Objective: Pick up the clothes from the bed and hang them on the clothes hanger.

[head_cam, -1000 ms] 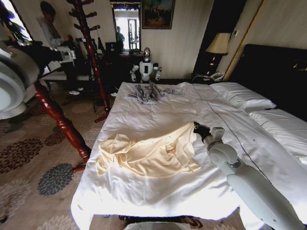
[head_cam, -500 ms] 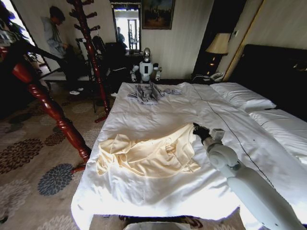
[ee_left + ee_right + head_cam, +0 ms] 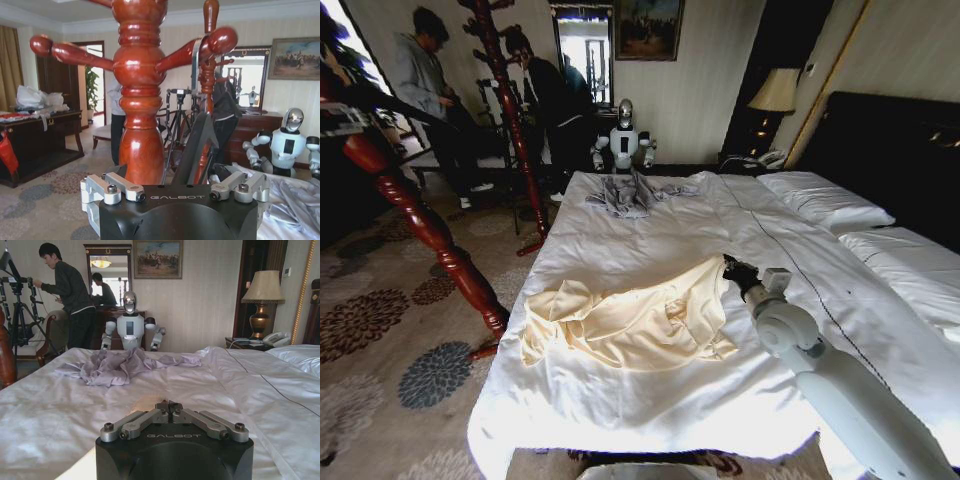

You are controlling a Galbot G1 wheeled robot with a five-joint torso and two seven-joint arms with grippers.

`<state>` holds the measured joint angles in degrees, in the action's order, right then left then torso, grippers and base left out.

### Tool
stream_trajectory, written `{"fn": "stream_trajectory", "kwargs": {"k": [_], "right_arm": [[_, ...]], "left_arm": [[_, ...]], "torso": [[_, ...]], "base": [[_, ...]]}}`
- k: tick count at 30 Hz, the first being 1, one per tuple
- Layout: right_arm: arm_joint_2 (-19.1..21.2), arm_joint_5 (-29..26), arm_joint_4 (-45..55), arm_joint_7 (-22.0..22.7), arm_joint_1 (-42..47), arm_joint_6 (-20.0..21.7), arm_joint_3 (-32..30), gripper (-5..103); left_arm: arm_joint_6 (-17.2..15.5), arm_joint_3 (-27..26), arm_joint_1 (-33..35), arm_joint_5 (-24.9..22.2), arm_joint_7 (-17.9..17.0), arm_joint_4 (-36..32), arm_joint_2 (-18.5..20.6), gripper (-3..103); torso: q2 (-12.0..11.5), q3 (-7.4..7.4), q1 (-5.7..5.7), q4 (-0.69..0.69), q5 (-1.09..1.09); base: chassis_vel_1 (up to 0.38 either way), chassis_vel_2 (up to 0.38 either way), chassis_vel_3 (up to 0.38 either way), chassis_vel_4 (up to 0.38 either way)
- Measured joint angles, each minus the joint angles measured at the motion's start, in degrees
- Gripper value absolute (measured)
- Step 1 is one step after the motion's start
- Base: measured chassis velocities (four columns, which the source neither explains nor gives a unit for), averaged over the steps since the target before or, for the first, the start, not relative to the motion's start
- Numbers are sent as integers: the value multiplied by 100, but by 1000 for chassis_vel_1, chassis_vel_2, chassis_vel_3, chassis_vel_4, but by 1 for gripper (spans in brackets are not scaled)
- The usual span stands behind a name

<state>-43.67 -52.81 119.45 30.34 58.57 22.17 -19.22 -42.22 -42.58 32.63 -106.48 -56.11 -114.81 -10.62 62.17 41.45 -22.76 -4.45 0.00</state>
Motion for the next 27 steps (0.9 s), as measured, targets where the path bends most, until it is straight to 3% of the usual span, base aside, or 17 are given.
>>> {"fn": "stream_trajectory", "kwargs": {"k": [3,4,8,10,12,13,17,19,20,24,27], "right_arm": [[6,-36,89,-2,-63,-6,55,0],[6,-36,89,-2,-63,-6,55,0],[41,-104,47,13,-44,-20,40,0],[53,-104,48,13,-21,-22,28,0],[74,-101,71,13,20,-23,20,0],[74,-101,71,13,20,-23,20,0],[54,-52,99,8,33,-24,55,0],[52,-35,99,8,43,-24,58,0],[52,-17,99,4,62,-24,59,0],[48,22,99,-12,115,-24,59,0],[43,31,99,-18,124,-24,59,0]], "left_arm": [[2,353,-221,127,31,78,-131,91],[2,353,-221,127,31,78,-131,91],[3,455,-252,268,62,109,-223,70],[3,455,-251,290,73,112,-231,70],[4,455,-250,329,97,113,-242,58],[4,455,-250,329,97,113,-242,58],[7,463,-240,438,169,111,-246,37],[7,463,-231,480,182,109,-245,37],[8,463,-215,537,207,93,-245,26],[26,455,-160,642,252,37,-254,17],[43,454,-137,704,281,6,-270,16]], "torso": [[0,0,0,-2,-1],[0,0,0,-2,-1],[0,0,0,-1,0],[0,0,0,-1,-1],[0,0,0,-2,0],[0,0,0,-2,0],[0,0,0,0,0],[0,0,-1,-1,0],[0,0,-1,-1,0],[0,0,0,-4,1],[0,0,-1,0,0]], "base": [[0,0,0,0],[0,0,0,0],[0,0,0,0],[0,0,0,0],[0,0,0,0],[0,0,0,0],[0,0,0,0],[0,0,0,0],[0,0,0,0],[0,0,0,0],[0,0,0,0]]}}
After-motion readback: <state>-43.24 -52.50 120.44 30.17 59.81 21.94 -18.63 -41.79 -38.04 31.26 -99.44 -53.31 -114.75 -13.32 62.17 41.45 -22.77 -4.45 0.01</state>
